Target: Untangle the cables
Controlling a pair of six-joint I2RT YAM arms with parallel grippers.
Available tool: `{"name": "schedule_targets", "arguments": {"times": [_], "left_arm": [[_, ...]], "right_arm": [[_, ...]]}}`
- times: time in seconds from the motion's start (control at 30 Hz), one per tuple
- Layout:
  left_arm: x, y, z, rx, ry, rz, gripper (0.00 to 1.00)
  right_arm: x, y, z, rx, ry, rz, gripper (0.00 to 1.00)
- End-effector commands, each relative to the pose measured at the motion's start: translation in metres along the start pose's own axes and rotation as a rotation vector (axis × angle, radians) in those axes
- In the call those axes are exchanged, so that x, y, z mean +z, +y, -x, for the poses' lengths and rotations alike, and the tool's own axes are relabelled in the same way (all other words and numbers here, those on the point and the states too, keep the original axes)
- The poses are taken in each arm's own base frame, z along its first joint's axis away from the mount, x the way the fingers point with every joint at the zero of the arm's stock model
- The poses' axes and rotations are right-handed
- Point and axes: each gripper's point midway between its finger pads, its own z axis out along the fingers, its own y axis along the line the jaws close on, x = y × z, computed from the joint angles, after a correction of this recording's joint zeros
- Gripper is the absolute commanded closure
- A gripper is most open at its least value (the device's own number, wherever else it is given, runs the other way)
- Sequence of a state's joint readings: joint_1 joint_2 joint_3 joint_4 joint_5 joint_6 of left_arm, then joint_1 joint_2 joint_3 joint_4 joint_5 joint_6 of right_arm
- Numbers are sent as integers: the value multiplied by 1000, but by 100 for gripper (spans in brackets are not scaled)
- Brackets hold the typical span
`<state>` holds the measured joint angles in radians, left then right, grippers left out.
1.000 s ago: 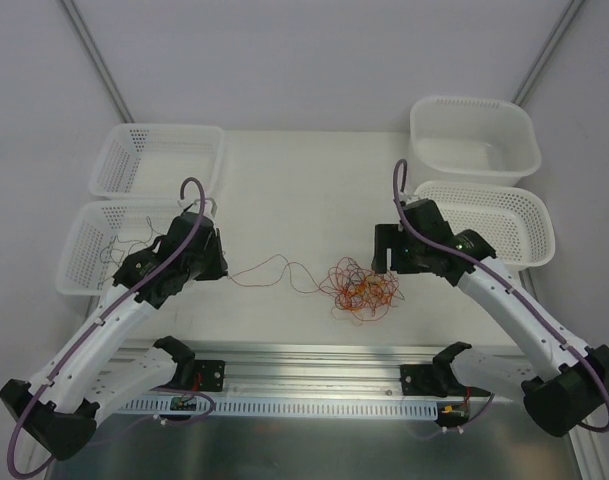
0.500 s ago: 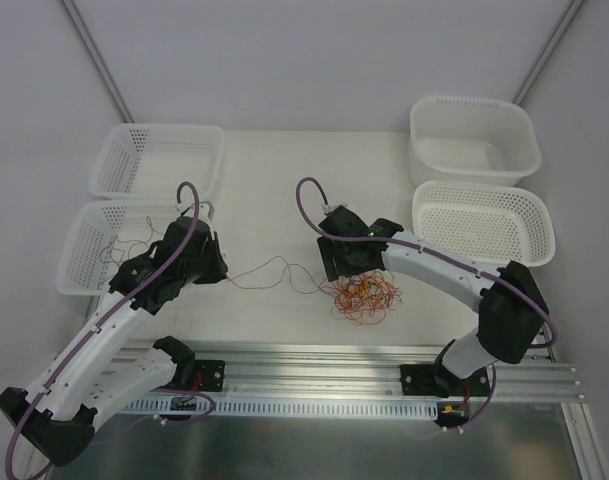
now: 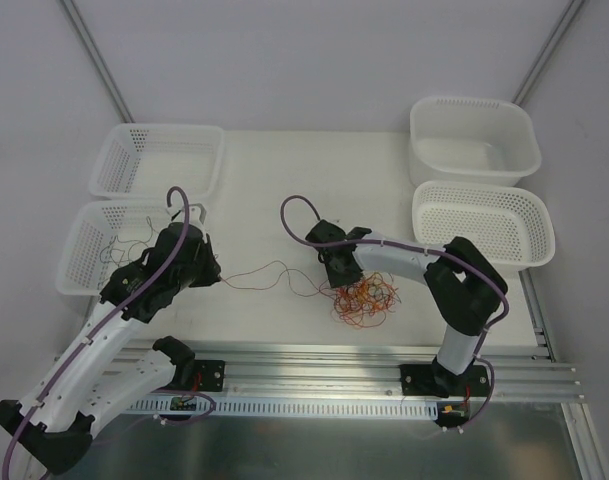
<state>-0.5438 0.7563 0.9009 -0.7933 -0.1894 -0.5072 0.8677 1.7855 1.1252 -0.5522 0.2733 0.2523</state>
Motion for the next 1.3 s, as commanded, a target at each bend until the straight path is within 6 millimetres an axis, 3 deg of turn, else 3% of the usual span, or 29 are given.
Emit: {"name": "schedule_targets", "arguments": {"times": [0.0, 0.17, 0.27, 0.43, 0.5, 0.6, 0.7, 0.8, 0.93, 1.03, 1.07, 1.2, 1.27], "left_arm": [[-13, 15, 12, 22, -56, 70, 100], [-40, 43, 25, 42, -112, 204, 100], [-58, 63, 37, 43, -160, 310, 100], [-90, 98, 41, 67, -161, 506, 100], [-103, 106, 42, 58, -169, 550, 100], [-114, 113, 45, 48, -190, 585, 100], [-120, 117, 46, 46, -204, 603, 100], [-123, 121, 45, 47, -199, 623, 100], [-118, 116, 43, 43, -177, 605, 100], [-107, 102, 46, 49, -169, 530, 100], [-102, 97, 45, 55, -162, 500, 100], [-71, 49, 48, 50, -147, 249, 100], [-50, 21, 33, 53, -68, 107, 100]], "right_arm": [[0, -10, 8, 36, -40, -44, 69], [-8, -45, 13, 57, -59, -126, 99], [-30, -84, 25, 98, -109, -196, 99], [-96, -153, 58, 264, -267, -248, 99], [-118, -172, 70, 308, -322, -251, 99], [-150, -215, 76, 423, -381, -282, 99], [-176, -230, 81, 505, -449, -224, 99], [-199, -258, 82, 610, -512, -205, 99], [-229, -255, 94, 599, -584, -116, 99], [-247, -227, 110, 546, -641, 59, 99], [-252, -209, 114, 508, -647, 159, 99], [-259, -157, 119, 366, -617, 329, 99], [-255, -138, 116, 314, -591, 367, 99]]}}
